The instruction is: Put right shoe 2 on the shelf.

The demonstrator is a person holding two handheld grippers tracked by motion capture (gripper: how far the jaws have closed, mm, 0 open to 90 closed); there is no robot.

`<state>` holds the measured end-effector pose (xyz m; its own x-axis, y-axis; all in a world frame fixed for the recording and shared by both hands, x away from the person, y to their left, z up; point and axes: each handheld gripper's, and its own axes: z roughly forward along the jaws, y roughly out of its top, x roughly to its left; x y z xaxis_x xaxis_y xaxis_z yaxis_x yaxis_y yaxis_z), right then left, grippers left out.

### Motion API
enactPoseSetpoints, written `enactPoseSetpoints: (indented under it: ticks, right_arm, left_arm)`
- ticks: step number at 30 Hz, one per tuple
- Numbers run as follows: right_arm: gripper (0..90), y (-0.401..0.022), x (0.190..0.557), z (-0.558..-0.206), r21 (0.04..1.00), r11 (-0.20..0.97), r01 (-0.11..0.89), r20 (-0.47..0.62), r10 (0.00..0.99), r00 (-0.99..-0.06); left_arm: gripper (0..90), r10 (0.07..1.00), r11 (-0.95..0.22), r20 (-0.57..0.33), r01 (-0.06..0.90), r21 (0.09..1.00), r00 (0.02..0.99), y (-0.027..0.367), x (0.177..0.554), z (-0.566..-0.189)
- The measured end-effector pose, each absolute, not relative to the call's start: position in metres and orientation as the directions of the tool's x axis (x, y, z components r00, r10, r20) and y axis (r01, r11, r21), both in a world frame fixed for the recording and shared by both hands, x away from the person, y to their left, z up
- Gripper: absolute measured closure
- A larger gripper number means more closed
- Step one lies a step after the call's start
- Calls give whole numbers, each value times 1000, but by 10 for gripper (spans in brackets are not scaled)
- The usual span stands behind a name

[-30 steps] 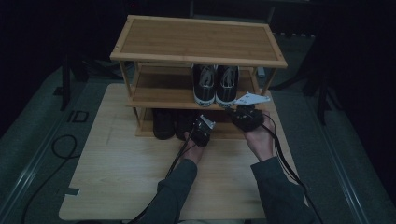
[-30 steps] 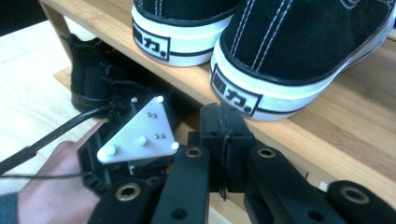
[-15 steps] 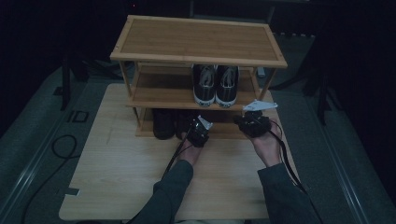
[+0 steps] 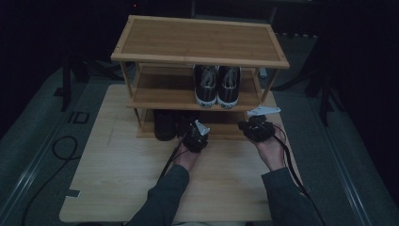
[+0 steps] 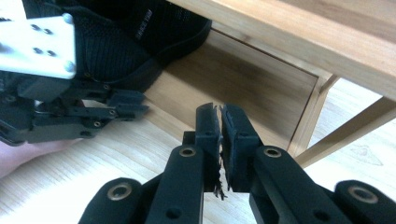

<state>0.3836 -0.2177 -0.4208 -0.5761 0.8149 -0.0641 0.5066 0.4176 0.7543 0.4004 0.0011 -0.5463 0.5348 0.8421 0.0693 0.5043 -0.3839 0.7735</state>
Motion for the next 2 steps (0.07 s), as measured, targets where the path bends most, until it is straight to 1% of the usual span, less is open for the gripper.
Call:
enactPoseSetpoints:
  ticks: [2]
  right_arm:
    - [859,-219,384,-422,753,414,512,-59,817,-573]
  left_arm:
    - [761,839,-382,62,503,775,541,3,398,-546]
